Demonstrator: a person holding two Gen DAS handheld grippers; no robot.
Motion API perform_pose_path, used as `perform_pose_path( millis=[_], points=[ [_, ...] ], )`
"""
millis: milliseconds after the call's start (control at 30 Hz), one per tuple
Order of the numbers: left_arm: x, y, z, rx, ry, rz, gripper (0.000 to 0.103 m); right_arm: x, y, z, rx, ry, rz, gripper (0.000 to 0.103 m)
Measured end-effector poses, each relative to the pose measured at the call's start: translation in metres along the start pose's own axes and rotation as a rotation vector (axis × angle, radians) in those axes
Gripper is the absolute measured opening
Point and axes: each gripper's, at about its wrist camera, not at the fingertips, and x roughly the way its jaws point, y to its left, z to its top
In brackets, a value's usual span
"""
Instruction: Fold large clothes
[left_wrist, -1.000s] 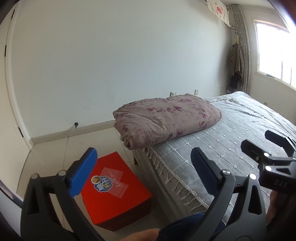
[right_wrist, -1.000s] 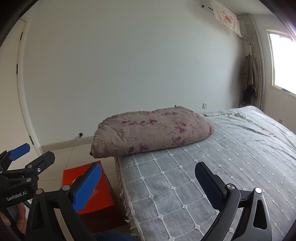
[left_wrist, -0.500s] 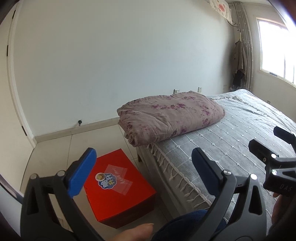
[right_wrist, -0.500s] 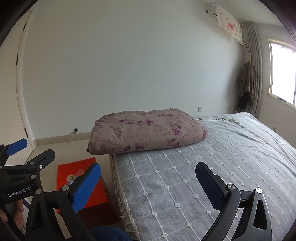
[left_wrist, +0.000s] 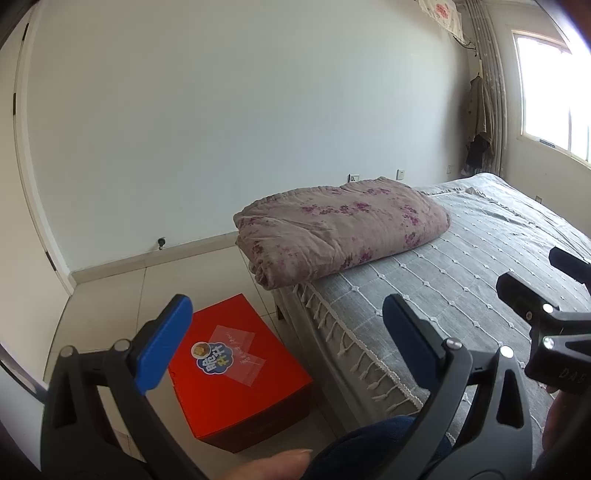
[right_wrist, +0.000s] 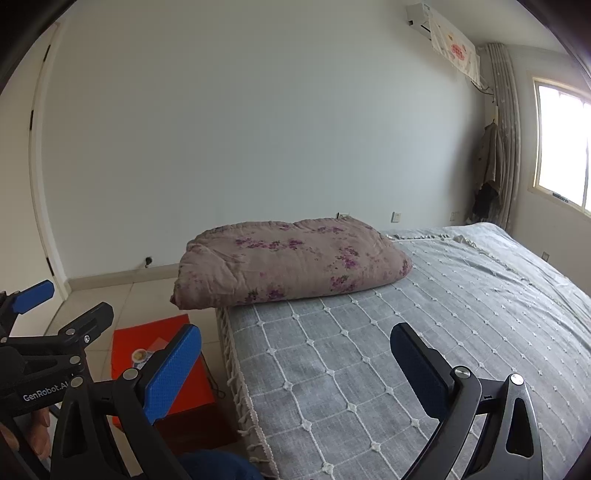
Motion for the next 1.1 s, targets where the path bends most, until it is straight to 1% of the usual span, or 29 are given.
perform_pose_path(
  millis=[1000, 1100],
  points=[
    [0.0009, -0.0082, -0.0015, 0.024, 0.007, -0.015, 0.102, 0.0052, 0.0014, -0.0023, -0.016, 0.025, -0.009, 0.103],
    [-0.0005, -0.0086, -0.0012, 0.024, -0.004, -0.012, 0.102, 0.0053, 0.0013, -0.0022, -0.016, 0.025, -0.011, 0.103]
  ],
)
